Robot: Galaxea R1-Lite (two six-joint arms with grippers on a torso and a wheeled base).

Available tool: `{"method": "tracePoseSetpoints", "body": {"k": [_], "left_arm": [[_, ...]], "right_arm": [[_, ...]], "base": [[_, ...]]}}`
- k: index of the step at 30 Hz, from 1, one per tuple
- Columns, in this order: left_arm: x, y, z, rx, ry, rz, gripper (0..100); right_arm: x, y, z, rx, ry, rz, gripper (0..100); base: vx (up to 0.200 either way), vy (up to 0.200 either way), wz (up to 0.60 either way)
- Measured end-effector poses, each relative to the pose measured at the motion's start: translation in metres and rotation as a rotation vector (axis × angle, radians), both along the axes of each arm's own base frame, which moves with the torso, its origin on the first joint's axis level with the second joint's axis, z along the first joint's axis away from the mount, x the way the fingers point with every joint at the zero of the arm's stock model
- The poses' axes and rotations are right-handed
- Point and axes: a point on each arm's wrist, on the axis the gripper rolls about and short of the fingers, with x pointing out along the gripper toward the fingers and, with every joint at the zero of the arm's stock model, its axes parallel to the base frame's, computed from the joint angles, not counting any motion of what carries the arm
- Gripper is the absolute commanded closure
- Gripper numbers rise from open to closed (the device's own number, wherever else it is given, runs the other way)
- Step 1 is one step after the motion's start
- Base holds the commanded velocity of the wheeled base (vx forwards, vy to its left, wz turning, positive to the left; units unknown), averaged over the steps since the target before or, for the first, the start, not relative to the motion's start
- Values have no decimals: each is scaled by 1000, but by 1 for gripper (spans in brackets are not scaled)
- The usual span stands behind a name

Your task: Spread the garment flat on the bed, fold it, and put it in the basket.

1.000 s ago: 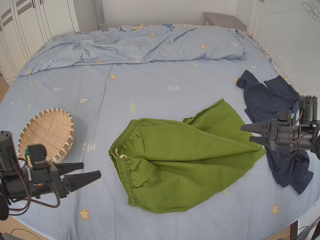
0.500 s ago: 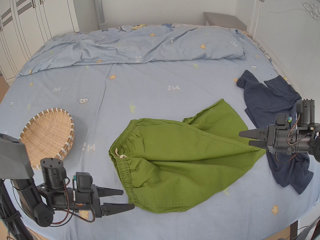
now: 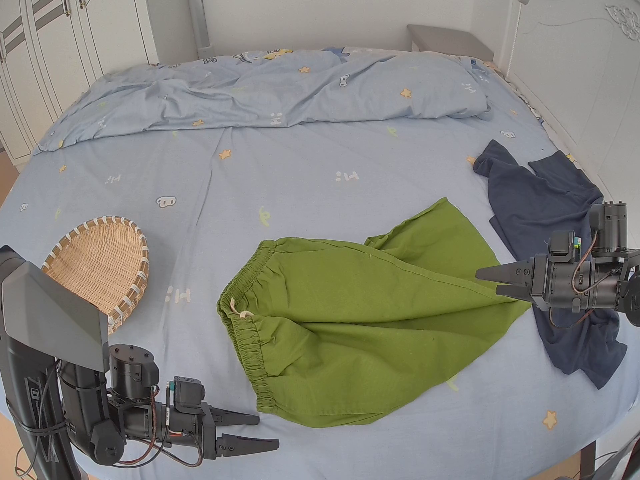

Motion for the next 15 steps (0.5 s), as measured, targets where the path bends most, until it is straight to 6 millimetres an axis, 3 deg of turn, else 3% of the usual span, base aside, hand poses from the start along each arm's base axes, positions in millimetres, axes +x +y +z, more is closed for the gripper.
{"method": "tracePoseSetpoints", "body": {"k": [15], "left_arm": [[20, -10, 13, -77, 73, 83, 0]], "right_arm": [[0, -2, 1, 0, -4, -8, 0]], "base": [[0, 0, 0]]}}
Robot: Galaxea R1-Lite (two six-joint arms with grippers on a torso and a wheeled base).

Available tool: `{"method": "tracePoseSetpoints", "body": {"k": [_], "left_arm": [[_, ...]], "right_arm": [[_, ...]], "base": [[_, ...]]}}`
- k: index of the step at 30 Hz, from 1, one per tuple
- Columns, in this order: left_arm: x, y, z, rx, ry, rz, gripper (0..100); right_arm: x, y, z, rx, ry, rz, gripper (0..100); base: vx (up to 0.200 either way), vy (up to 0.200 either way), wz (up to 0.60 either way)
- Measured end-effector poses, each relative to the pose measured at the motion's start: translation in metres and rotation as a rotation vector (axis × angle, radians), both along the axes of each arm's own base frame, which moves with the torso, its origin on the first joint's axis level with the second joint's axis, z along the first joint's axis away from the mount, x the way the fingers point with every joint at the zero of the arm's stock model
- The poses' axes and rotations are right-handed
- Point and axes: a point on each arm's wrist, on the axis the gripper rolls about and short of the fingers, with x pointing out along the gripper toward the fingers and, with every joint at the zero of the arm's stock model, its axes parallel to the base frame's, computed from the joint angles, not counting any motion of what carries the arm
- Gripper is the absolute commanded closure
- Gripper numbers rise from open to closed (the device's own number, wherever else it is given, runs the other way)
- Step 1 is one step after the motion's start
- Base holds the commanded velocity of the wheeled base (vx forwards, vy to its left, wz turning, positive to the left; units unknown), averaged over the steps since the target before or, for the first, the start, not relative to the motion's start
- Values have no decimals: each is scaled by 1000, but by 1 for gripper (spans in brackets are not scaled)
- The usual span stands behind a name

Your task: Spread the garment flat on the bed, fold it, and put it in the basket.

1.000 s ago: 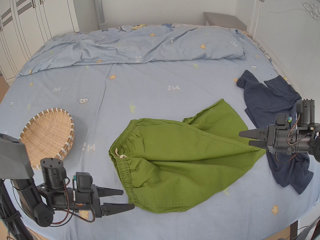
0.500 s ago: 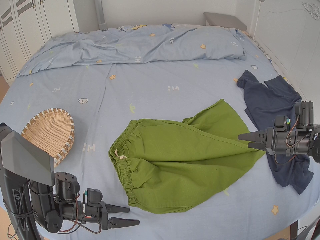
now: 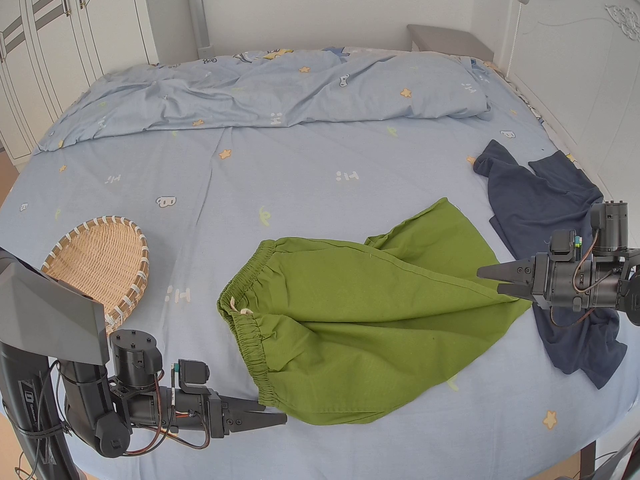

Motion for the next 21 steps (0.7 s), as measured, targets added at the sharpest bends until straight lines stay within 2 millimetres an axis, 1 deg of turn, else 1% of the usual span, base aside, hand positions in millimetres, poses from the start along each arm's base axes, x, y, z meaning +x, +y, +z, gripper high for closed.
{"method": "tracePoseSetpoints", "body": {"k": [12, 17, 21], "left_arm": [[-7, 3, -1, 8, 26, 3, 0], [-4, 4, -1, 5, 19, 13, 0], [3, 4, 0, 5, -3, 33, 0]], "right_arm": [[0, -1, 1, 0, -4, -3, 0], [0, 0, 2, 0, -11, -3, 0], [0, 0, 2, -4, -15, -9, 0]], "base": [[0, 0, 0], [0, 0, 0], [0, 0, 0]]}}
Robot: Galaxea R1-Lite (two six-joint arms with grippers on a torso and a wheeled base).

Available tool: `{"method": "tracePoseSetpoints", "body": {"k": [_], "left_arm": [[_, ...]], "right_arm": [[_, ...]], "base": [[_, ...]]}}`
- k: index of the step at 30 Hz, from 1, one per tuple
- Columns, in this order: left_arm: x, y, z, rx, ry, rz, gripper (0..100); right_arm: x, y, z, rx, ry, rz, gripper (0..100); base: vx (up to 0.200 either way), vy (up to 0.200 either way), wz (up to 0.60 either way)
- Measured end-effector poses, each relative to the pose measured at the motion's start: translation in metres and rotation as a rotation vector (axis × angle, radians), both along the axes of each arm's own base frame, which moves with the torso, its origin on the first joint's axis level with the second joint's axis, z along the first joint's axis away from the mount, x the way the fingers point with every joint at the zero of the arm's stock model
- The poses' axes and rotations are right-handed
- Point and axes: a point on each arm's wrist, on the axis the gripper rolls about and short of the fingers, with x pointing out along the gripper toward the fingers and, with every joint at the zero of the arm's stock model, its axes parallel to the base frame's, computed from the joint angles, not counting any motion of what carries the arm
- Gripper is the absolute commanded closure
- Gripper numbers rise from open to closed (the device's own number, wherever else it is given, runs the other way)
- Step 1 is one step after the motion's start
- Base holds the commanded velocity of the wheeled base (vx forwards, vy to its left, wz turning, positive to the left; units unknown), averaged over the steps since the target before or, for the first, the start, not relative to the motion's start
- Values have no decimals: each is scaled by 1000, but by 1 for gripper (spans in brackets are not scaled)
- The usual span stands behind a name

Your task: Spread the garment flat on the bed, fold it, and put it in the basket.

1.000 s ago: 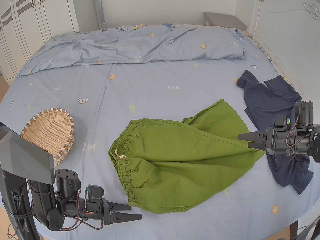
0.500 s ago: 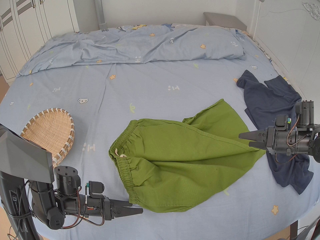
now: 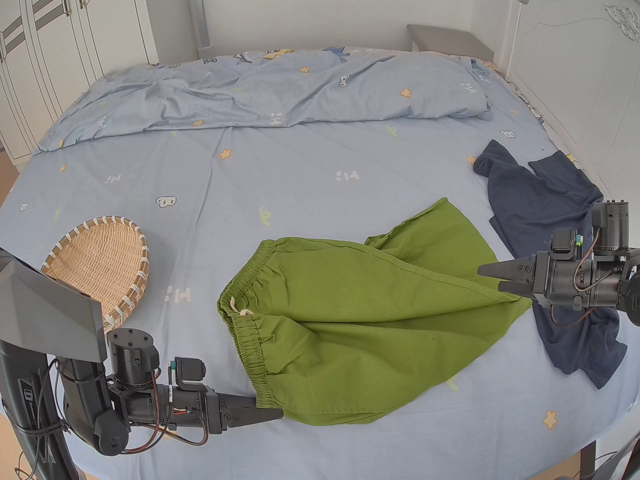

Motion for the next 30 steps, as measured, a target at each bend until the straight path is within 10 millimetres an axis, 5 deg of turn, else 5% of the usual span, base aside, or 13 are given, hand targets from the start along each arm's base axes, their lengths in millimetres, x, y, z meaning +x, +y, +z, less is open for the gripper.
{"method": "tracePoseSetpoints", "body": {"k": [15, 16, 30], "left_arm": [[5, -14, 0, 47, -31, 39, 0], [4, -15, -1, 47, -31, 37, 100], [-7, -10, 1, 52, -14, 37, 100]], "right_arm": [[1, 0, 1, -8, -9, -14, 0], [1, 0, 1, -8, -12, -15, 0], [2, -1, 0, -7, -14, -17, 0]], "base": [[0, 0, 0], [0, 0, 0], [0, 0, 0]]}}
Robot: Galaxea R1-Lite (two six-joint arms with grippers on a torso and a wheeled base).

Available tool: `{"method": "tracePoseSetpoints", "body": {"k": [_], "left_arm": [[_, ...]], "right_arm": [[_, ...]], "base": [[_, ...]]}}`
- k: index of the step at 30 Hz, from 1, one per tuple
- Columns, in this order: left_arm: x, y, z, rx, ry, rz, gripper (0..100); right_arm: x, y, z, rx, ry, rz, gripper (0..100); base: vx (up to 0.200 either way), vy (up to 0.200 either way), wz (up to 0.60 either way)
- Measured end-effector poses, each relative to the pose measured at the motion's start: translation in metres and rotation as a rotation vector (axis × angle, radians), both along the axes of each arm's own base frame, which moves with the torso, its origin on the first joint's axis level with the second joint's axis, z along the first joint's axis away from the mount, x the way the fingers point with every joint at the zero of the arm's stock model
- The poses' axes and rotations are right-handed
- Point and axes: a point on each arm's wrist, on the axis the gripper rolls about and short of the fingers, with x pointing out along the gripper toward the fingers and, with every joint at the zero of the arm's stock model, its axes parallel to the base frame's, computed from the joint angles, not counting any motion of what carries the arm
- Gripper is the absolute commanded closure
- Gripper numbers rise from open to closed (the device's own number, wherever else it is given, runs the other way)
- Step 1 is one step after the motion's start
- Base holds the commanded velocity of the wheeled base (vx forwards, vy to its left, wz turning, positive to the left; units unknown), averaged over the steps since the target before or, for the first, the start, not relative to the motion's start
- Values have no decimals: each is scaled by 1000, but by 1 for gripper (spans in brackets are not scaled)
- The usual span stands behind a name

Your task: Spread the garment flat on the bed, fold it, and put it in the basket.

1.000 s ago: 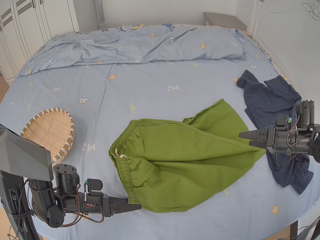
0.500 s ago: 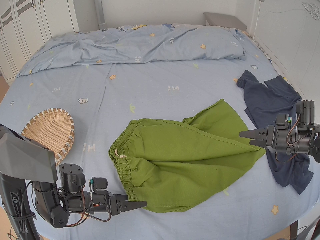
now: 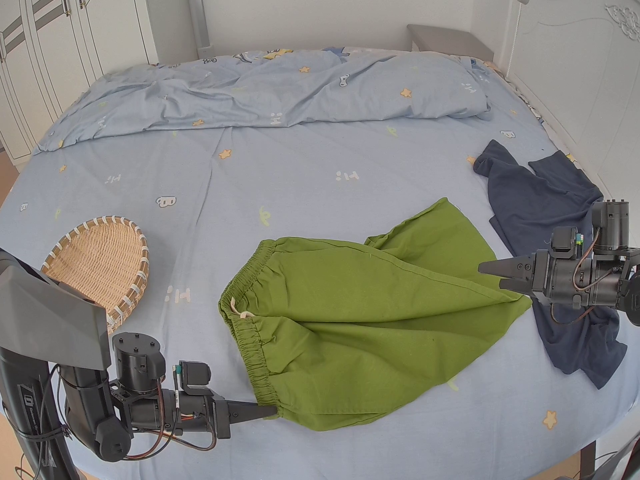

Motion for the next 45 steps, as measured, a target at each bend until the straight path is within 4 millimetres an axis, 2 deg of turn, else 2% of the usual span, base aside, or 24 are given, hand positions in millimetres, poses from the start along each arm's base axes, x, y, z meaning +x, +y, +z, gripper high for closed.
{"method": "tracePoseSetpoints", "body": {"k": [6, 10, 19, 22, 30, 38, 45], "left_arm": [[-14, 10, 6, -2, 46, 29, 100], [-20, 21, 8, 8, 141, 72, 100], [-40, 58, 18, -41, 360, 153, 100], [-43, 69, 24, -67, 360, 197, 100], [-43, 82, 29, -71, 302, 248, 100], [-43, 88, 22, -30, 270, 242, 100], [-43, 89, 19, -27, 279, 243, 100]], "right_arm": [[-1, 0, 0, 1, -1, 0, 0], [-2, 1, 1, 0, 1, 4, 0], [-15, 4, -3, -5, 37, 23, 0], [-22, 3, -9, -12, 74, 26, 0], [-34, -8, -30, -43, 139, 4, 0], [-29, -35, -54, -64, 211, -79, 0], [-20, -48, -73, -80, 258, -92, 0]], "base": [[0, 0, 0], [0, 0, 0], [0, 0, 0], [0, 0, 0], [0, 0, 0], [0, 0, 0], [0, 0, 0]]}}
